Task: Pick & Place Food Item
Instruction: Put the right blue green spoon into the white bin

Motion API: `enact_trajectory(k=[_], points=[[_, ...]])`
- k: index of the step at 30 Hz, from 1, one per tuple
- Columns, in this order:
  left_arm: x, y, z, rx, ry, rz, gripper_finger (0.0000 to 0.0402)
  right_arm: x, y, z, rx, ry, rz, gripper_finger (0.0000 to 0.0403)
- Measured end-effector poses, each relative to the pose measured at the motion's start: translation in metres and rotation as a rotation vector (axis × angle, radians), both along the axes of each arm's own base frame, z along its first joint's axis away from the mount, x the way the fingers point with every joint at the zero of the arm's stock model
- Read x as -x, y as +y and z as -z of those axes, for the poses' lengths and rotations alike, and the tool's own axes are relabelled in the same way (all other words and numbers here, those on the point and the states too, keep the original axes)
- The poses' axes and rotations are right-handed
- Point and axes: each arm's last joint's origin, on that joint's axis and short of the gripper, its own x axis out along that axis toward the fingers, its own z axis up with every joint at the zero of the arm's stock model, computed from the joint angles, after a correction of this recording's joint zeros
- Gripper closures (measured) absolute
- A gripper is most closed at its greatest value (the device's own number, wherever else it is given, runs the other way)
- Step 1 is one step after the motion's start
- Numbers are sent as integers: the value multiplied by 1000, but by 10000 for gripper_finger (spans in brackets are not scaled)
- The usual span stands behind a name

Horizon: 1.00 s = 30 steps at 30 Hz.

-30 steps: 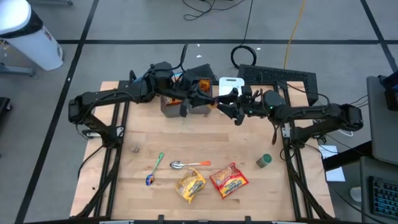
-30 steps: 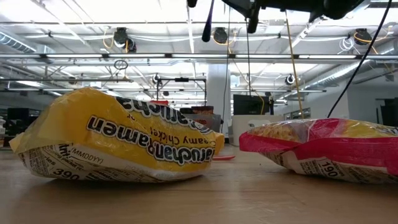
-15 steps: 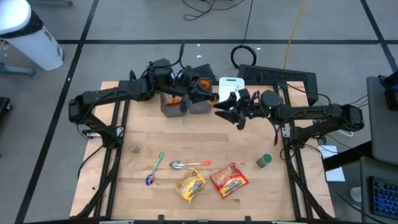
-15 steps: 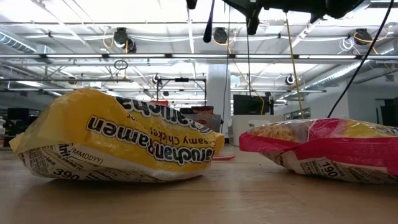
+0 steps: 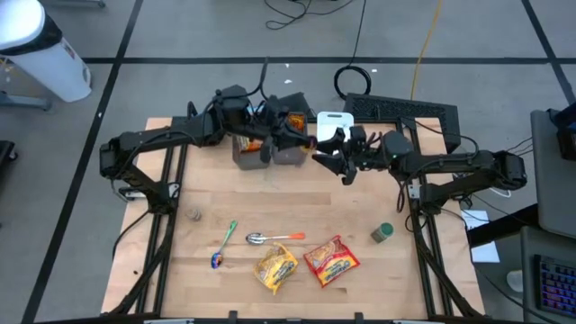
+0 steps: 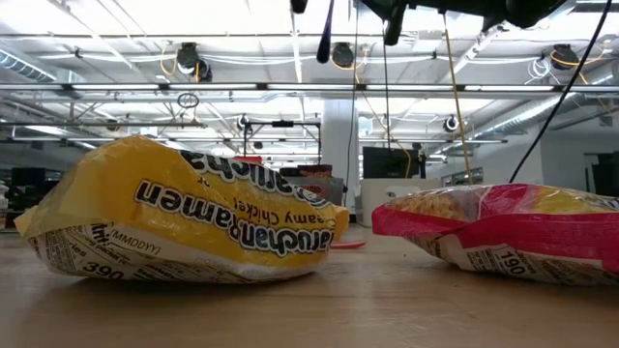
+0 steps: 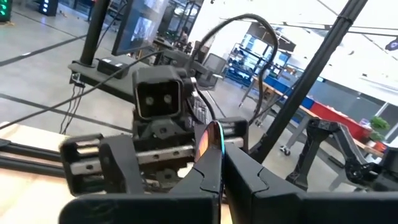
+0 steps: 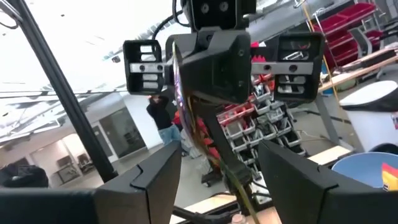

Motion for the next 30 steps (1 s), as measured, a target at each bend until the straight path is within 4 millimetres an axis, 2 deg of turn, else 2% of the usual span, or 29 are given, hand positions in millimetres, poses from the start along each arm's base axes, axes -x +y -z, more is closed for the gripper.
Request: enact_trajectory(k=[5, 11, 24, 30], points=[[0, 0, 0, 2, 1, 1, 398, 0, -1, -1, 7, -14, 22, 195], [0, 0, 0, -1, 3, -5, 398, -3, -1, -20, 54, -34, 45, 195], [0, 0, 1, -3, 5, -7, 397, -15, -3, -17, 34, -10, 36, 196], [0, 0, 1, -2, 6, -7, 394, -14, -3, -20, 39, -47, 36, 233]])
